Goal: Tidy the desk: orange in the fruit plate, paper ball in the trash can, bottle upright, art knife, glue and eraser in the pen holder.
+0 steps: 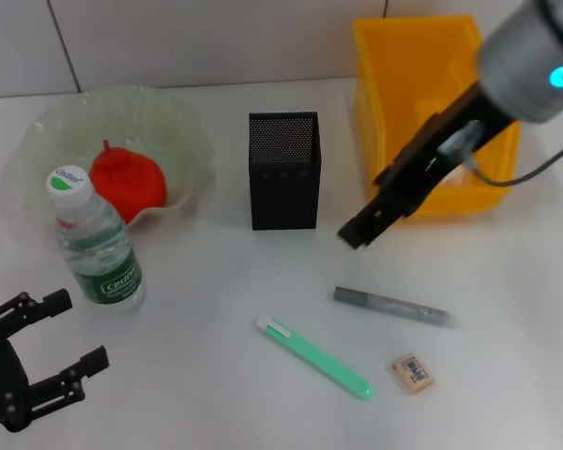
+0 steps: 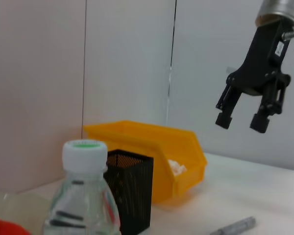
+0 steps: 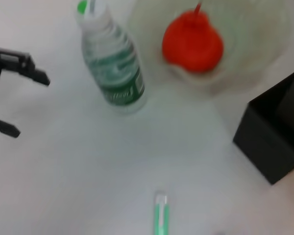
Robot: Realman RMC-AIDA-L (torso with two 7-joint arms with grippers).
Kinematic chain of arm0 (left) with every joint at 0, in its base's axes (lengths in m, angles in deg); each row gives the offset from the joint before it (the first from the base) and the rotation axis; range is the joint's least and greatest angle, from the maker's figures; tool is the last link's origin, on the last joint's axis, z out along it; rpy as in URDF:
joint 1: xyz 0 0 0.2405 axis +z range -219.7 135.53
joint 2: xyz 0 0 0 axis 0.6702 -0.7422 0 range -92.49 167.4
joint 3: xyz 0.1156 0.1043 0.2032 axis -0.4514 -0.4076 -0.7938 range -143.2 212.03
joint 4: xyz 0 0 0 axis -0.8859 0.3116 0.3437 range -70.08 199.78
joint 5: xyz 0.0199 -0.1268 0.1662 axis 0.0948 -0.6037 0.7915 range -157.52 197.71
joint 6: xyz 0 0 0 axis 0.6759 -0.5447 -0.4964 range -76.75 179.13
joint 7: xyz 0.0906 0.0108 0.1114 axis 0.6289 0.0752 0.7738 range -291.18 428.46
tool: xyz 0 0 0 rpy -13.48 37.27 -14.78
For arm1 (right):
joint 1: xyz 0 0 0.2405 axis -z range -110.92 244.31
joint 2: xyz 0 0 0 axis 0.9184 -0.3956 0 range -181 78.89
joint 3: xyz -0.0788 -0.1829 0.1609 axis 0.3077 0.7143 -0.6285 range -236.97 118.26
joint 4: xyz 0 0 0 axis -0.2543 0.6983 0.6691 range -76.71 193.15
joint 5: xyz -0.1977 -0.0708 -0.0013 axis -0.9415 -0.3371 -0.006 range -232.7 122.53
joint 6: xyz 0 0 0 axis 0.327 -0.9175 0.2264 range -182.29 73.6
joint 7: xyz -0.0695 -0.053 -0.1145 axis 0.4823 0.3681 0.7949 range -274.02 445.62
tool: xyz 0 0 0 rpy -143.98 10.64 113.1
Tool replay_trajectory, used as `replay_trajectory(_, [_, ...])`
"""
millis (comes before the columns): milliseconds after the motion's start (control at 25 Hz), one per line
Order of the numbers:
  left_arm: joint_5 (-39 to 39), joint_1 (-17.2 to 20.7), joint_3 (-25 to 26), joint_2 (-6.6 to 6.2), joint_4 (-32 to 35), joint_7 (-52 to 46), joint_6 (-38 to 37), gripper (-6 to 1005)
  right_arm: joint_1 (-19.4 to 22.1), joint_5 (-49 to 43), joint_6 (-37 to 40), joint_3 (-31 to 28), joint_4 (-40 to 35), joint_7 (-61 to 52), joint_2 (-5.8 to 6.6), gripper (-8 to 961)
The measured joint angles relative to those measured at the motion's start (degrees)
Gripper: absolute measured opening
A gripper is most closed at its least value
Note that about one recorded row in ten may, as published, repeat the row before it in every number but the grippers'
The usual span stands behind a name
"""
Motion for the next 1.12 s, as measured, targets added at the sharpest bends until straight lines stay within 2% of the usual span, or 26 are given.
replay_trajectory(120, [1.23, -0.27, 0.0, 0.05, -0.54, 0.07, 1.06, 802, -4.04, -1.79, -0.44, 6.19, 4.25, -4.82, -0.27, 813])
replay_trajectory(320, [3.7, -1.7, -0.03, 0.02, -1.47, 0.09, 1.44, 802, -7.56, -1.33, -2.71, 10.62, 11.92, -8.51, -0.64, 813])
replay_trajectory(640, [4.77, -3.99, -0.54, 0.08, -3.39, 0.12, 2.04, 802, -7.39, 1.15, -6.72, 16.55, 15.88, -10.11, -0.68, 814])
replay_trajectory(840, [4.79, -5.37, -2.73, 0.03, -3.85, 0.15, 4.03, 802, -7.41, 1.15, -9.55, 21.1, 16.61, -9.78, -0.62, 814])
replay_trajectory(1120, [5.33, -5.31, -3.61, -0.12, -3.84, 0.16, 4.49, 802, -7.4, 3.6, -14.37, 22.0, 22.83, -10.42, -0.69, 813])
